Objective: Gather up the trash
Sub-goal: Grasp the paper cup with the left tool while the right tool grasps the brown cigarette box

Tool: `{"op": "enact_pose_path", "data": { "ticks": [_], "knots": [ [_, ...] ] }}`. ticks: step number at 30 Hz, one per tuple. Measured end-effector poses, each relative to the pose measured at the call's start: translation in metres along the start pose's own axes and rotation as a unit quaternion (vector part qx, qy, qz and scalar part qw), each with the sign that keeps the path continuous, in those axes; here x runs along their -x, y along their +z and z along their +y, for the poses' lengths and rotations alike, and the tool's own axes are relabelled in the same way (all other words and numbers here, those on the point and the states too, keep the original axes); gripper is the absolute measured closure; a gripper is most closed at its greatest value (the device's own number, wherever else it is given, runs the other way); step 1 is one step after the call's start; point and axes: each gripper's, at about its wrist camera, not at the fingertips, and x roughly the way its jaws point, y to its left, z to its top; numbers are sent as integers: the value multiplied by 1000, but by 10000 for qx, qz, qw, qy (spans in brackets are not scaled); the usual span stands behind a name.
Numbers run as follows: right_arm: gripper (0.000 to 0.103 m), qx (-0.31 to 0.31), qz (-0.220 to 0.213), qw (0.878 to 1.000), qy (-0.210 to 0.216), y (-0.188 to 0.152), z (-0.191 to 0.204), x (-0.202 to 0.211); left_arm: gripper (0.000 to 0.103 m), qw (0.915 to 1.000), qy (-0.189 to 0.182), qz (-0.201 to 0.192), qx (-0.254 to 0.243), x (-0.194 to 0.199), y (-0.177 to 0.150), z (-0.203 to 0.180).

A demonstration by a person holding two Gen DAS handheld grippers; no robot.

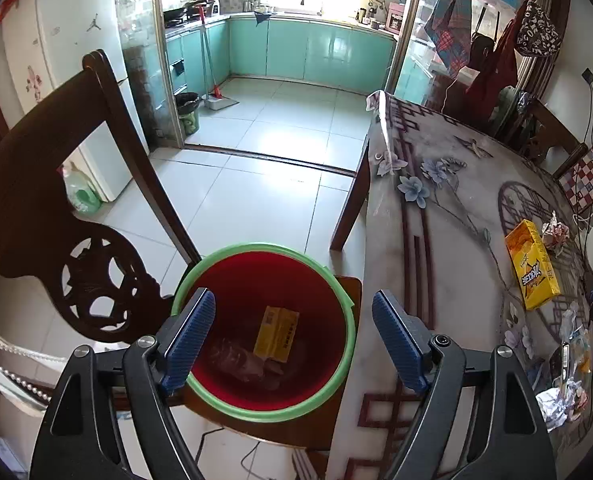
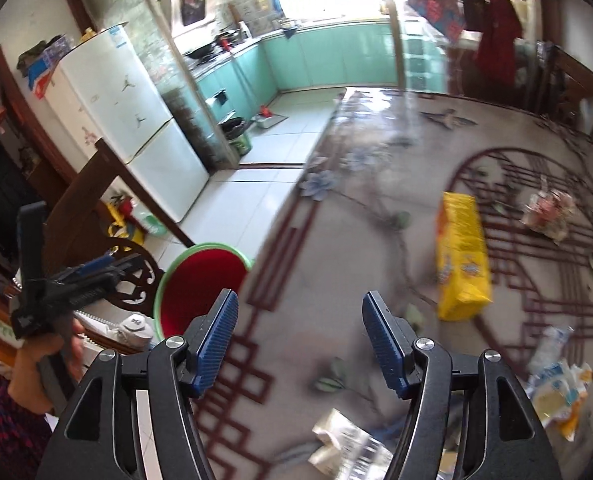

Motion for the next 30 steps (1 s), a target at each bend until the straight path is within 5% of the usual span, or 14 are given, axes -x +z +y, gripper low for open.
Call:
{"op": "enact_pose_path", "data": {
  "ticks": [5,8,17,23,25,30],
  "knots": [
    [38,-782,278,9953,-505,-38,-82,28,21,9998,-207,-9,-56,15,-12,-17],
    [38,-1312,575,9874,-672,-65,-123,36,21,9970,-732,198,-149,15,-28,-43],
    [38,-1825,975,9770,-509,-94,-140,7,21,9610,-2277,1315,-860,1,-76,-157],
    [38,-1822,1291,9717,-774,-97,-144,-29,21,9416,-2491,1663,-1536,1,-100,-199],
    [52,-1850,1255,9719,-743,-98,-149,-34,21,9380,-2442,1725,-1755,0,-104,-203],
    [62,-2089,959,9723,-425,-96,-158,-28,21,9362,-2370,1857,-1813,-11,-109,-211]
  ]
}}
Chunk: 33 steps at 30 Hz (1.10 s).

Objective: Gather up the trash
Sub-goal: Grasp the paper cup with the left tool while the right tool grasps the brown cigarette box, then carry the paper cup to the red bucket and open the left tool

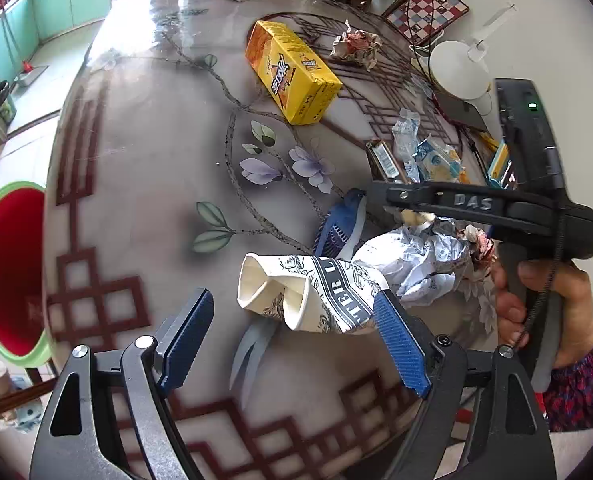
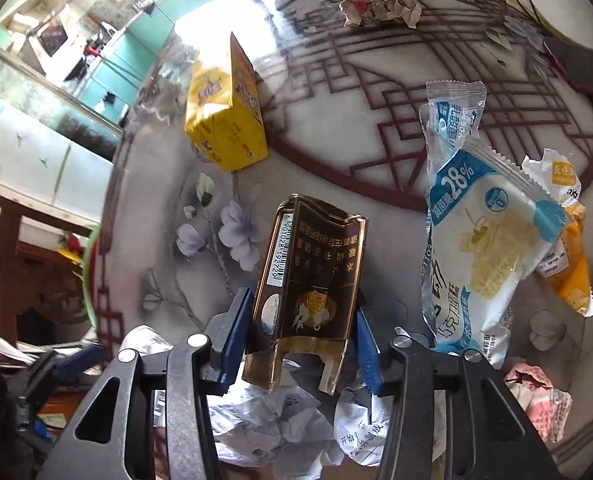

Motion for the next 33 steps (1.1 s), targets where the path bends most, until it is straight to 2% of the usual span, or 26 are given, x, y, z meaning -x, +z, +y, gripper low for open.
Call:
{"op": "enact_pose_path", "data": {
  "ticks": [4,5,7,9,10,13,22,33],
  "knots": [
    [62,41,-288,9996,52,0,2,18,23,9997,-149,22,202,-6,3,3],
    [62,36,-344,9994,61,1,3,22,28,9996,-206,52,205,-8,4,3],
    [62,34,-439,9990,80,3,6,29,46,9995,-237,163,157,-14,5,2],
    [62,59,-521,9986,82,5,11,36,76,9991,-279,279,153,-20,5,2],
    [62,74,-551,9984,80,6,13,40,79,9983,-478,246,244,-20,5,5],
    [62,93,-650,9978,97,8,20,50,81,9983,-454,197,305,-15,7,9],
    [62,341,-979,9945,178,15,52,71,82,9978,-151,-440,461,18,19,33],
    [62,533,-927,9940,247,20,77,67,82,9953,90,-768,577,41,26,52]
  ]
}}
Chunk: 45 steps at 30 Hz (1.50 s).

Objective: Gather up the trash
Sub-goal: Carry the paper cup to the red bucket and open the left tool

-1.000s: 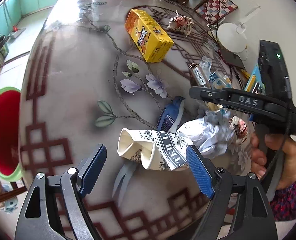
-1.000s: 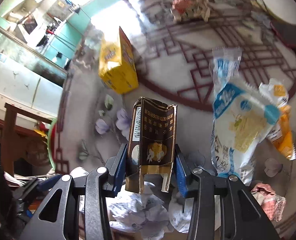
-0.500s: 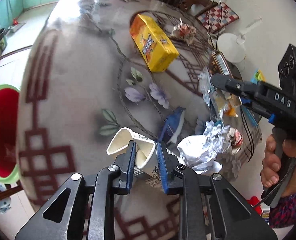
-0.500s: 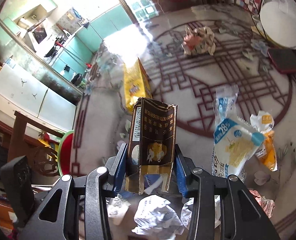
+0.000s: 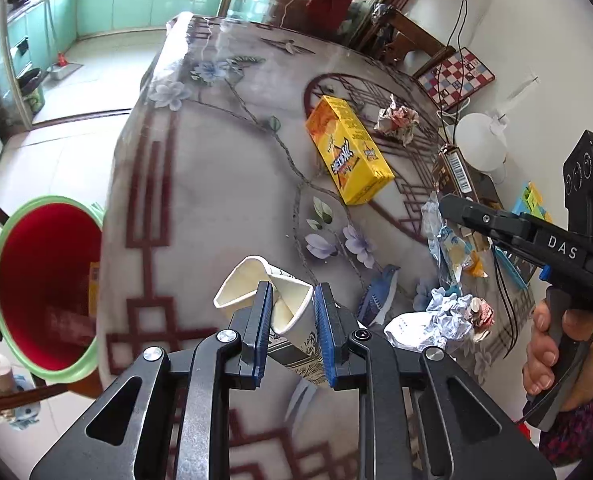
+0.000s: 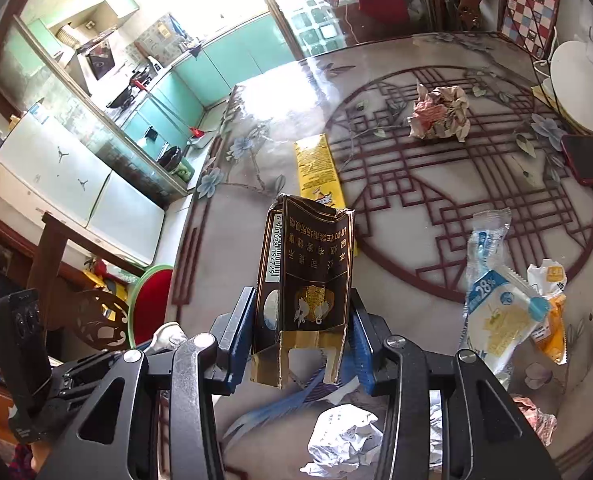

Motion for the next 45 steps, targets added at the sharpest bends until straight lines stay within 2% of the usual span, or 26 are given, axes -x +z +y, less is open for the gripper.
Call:
{"op": "enact_pose_path", "data": {
  "ticks": [17,33,45],
  "knots": [
    [62,382,-18,9991,179,9,35,-4,82,9986,294,-400,189,26,11,29],
    [62,1085,230,9919,613,5,114,-33,82,9885,1006,-730,861,53,11,108],
    [62,1639,584,9814,812,6,179,-79,82,9782,1445,-655,1342,57,6,172]
  ]
}}
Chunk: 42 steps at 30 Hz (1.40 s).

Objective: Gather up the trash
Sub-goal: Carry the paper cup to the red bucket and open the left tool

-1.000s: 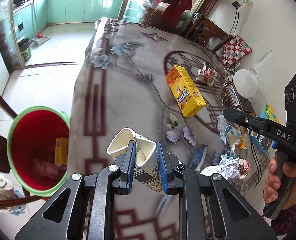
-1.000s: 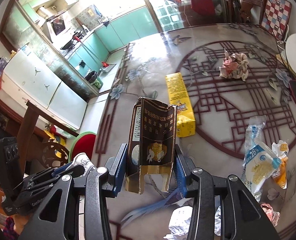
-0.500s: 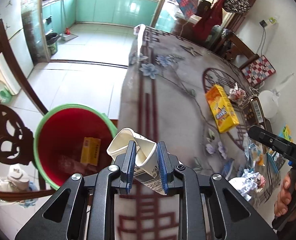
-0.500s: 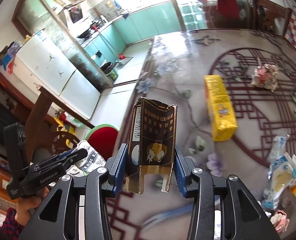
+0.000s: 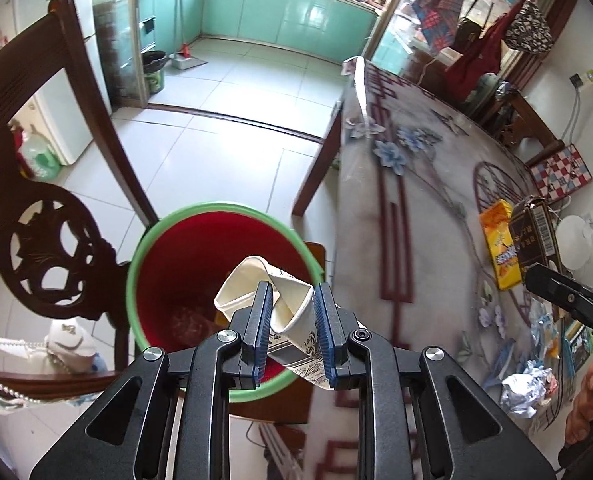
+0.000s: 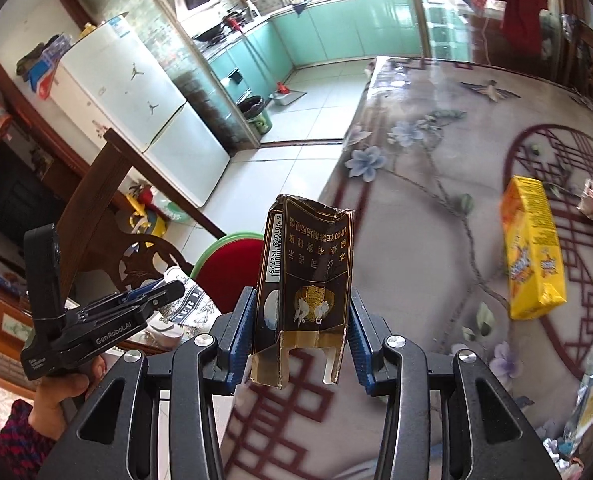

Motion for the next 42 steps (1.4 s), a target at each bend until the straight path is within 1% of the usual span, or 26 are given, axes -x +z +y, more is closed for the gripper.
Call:
{"op": "enact_pose_path", "data": {
  "ticks": [3,6,10,17,24,27,31,32,34,35,36,38,42],
  "knots": [
    [62,101,98,9999,97,4,11,-14,82,9998,159,16,144,-5,5,15],
    [62,206,221,9993,206,7,22,-28,82,9993,235,13,278,-7,6,29],
    [62,297,411,9980,376,10,34,-48,82,9988,350,84,335,-13,6,41],
    [62,474,692,9949,568,9,52,-77,82,9979,372,191,499,-21,6,52],
    [60,672,989,9905,684,7,64,-99,82,9964,557,218,604,-26,9,63],
    [58,673,1004,9895,788,7,66,-103,82,9957,610,254,652,-27,9,68],
    [55,679,838,9907,828,9,71,-102,82,9950,686,253,675,-27,10,70],
    [54,664,799,9909,857,10,72,-102,80,9948,713,226,692,-26,10,70],
    [52,639,769,9909,899,11,73,-101,62,9938,768,203,776,-26,11,71],
    [52,629,753,9910,906,11,74,-101,40,9931,791,200,842,-26,11,73],
    [50,618,735,9911,919,10,73,-99,35,9924,806,136,923,-24,11,74],
    [49,585,673,9915,945,9,71,-94,35,9922,779,-15,976,-18,10,73],
    [48,599,613,9922,909,5,64,-79,34,9932,874,-118,766,-10,9,63]
  ]
}}
